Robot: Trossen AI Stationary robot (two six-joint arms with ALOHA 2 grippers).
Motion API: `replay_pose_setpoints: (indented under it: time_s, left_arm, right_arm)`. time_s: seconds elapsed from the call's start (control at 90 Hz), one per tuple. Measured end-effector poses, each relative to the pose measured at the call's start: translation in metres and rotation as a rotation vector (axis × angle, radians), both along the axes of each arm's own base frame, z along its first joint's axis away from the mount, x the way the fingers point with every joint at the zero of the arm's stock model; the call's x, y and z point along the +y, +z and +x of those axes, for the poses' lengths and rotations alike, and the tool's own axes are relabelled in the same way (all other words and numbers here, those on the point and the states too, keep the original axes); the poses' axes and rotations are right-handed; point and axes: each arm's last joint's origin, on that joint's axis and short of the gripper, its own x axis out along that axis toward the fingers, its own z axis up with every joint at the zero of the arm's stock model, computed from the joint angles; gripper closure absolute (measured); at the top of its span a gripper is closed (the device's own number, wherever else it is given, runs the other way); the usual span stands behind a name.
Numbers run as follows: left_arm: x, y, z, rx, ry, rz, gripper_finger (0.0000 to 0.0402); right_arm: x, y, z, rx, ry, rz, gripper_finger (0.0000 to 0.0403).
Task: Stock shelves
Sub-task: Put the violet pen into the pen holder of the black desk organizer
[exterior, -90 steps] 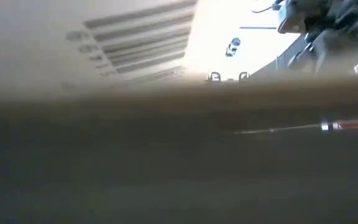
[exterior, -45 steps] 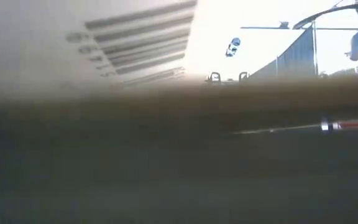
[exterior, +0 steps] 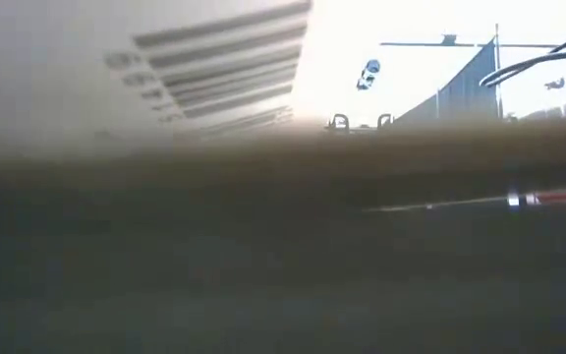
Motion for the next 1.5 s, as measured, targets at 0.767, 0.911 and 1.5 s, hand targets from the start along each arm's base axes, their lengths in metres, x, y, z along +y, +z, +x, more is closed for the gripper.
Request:
replay_pose_setpoints:
  time_s: [0.767,0.911,1.5]
  left_arm:
    - [0.0,0.0,0.0,-0.003,-0.004,-0.005,0.0326]
    - [0.0,0.0,0.0,-0.003,-0.004,-0.005,0.0326]
    - [0.0,0.0,0.0,-0.002,0.009,-0.006,0.0326]
  right_arm:
    - [-0.066,0.134,0.103,-0.69,-0.041,-0.074,0.04]
    - [-0.073,0.131,0.112,-0.657,0.12,-0.006,0.0392]
    - [0.042,0.091,0.201,-0.075,0.214,0.056,0.0188]
